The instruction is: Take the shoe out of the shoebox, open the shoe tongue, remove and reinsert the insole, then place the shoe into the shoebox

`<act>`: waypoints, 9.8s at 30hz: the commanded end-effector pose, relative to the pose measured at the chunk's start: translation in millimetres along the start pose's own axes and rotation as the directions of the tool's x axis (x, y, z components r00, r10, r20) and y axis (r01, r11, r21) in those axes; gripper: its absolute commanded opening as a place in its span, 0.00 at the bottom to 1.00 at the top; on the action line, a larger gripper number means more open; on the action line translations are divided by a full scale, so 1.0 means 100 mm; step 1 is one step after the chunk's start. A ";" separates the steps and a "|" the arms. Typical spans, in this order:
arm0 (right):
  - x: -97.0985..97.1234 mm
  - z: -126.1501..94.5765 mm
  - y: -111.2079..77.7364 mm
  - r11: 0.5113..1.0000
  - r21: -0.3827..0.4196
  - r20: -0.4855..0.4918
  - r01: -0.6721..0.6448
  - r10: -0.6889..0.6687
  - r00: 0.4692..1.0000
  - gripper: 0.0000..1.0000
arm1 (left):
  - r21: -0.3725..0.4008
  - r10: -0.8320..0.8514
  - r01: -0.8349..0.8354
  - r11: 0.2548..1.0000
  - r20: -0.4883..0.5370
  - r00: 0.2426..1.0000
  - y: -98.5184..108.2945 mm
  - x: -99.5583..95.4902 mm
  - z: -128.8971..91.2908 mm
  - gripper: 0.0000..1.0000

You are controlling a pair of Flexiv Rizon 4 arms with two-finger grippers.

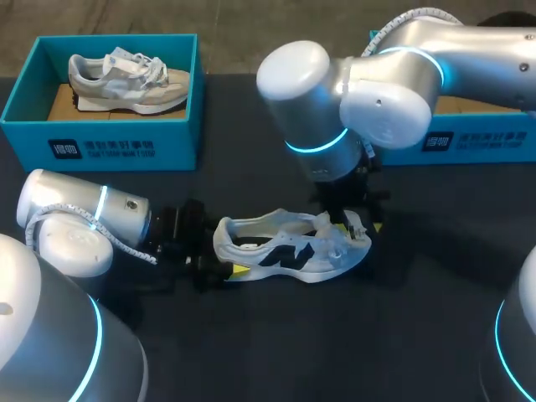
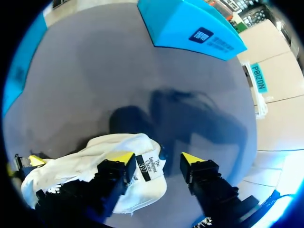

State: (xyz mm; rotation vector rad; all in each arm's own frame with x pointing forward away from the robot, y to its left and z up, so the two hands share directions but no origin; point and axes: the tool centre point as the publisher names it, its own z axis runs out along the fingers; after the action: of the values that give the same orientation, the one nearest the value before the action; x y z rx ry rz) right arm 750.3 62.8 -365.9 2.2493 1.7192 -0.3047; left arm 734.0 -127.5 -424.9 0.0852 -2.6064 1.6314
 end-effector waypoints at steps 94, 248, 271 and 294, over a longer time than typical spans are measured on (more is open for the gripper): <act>1.36 -0.91 -0.36 -0.061 -0.430 0.150 0.901 -0.989 0.005 0.00 | -0.005 -0.001 0.001 1.000 -0.002 1.000 0.04 -0.01 0.01 0.00; 0.82 -0.88 -0.27 -0.113 -0.564 -0.007 0.818 -0.990 -0.141 0.00 | -0.005 -0.001 0.001 1.000 -0.002 1.000 0.04 -0.01 0.01 0.00; 1.19 -1.06 -0.25 -0.196 -0.661 0.028 0.724 -0.971 -0.237 0.00 | -0.005 -0.001 0.001 1.000 -0.002 1.000 0.04 -0.01 0.01 0.00; 1.39 -1.14 -0.25 -0.189 -0.755 -0.037 0.628 -0.944 -0.328 0.46 | -0.005 -0.001 0.001 1.000 -0.002 1.000 0.04 -0.01 0.01 0.00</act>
State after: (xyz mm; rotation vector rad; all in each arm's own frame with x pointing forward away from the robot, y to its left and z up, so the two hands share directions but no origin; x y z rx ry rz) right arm 760.4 243.0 -308.2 -0.0624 3.1011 0.7424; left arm 733.0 -126.4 -425.0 0.0839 -2.6057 1.6308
